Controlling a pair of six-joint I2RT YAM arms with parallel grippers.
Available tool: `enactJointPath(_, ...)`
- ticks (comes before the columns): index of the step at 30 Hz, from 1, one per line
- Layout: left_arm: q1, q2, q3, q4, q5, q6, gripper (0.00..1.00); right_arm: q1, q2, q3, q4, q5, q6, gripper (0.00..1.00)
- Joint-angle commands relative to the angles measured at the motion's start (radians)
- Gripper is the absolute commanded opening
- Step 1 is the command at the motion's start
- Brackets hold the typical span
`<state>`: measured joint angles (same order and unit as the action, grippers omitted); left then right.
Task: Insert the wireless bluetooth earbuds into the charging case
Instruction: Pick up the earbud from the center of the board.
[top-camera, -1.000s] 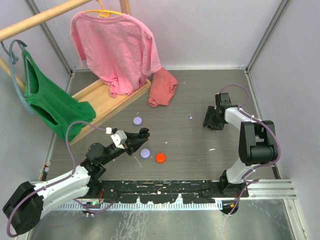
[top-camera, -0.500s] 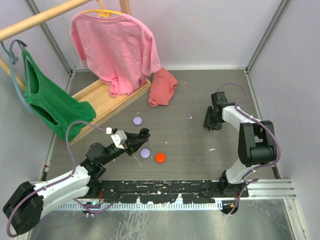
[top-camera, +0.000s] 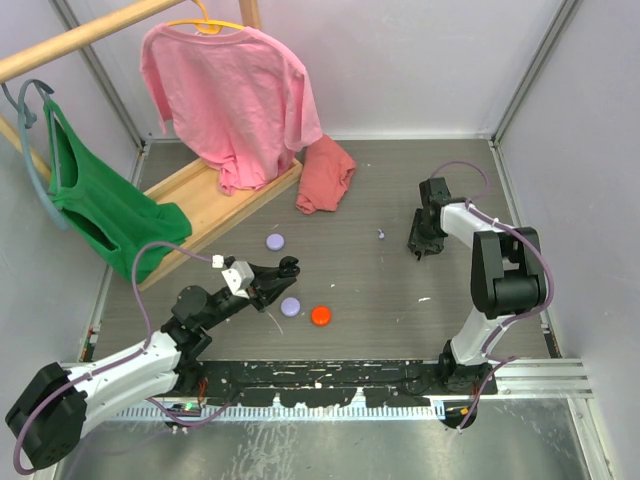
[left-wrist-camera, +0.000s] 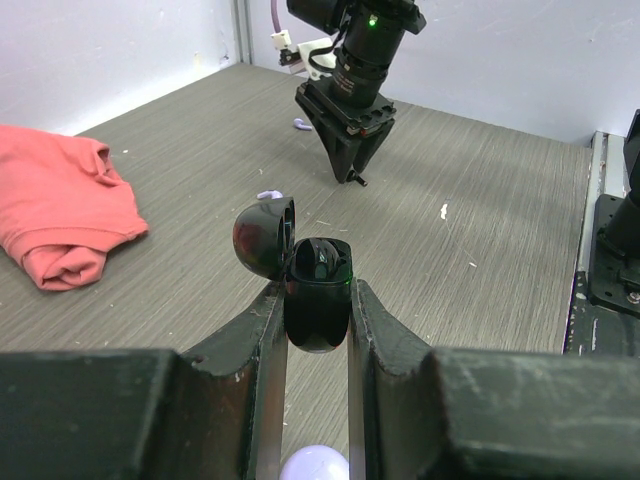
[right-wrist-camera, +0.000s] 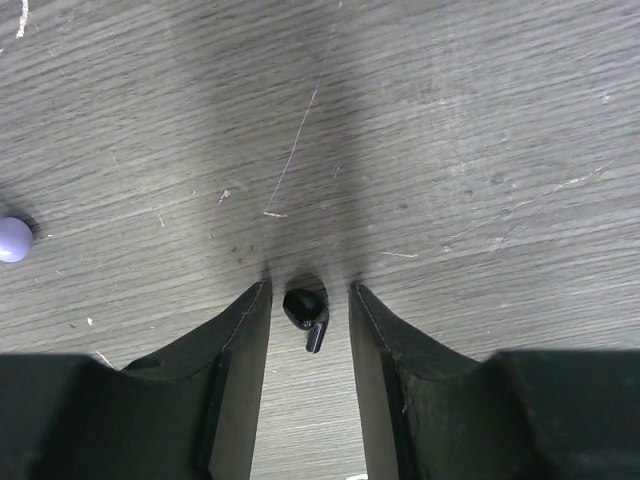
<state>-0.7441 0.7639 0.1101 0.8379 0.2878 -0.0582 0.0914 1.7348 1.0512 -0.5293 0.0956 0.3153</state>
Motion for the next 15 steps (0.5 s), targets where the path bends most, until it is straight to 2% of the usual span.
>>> enactJointPath(1,0.001,-0.006,0.016,0.036,0.009,0.009,0.03,0.000,0.011,0.034,-0.015,0.003,-0.015,0.42)
enactJointPath(9,0.000,-0.023,0.012,0.029,-0.005,0.011,0.02,0.002,0.053,0.032,-0.050,-0.013,-0.008,0.38)
enactJointPath(15,0.001,-0.014,0.015,0.032,-0.002,0.011,0.02,0.014,0.050,0.031,-0.065,-0.006,-0.010,0.29)
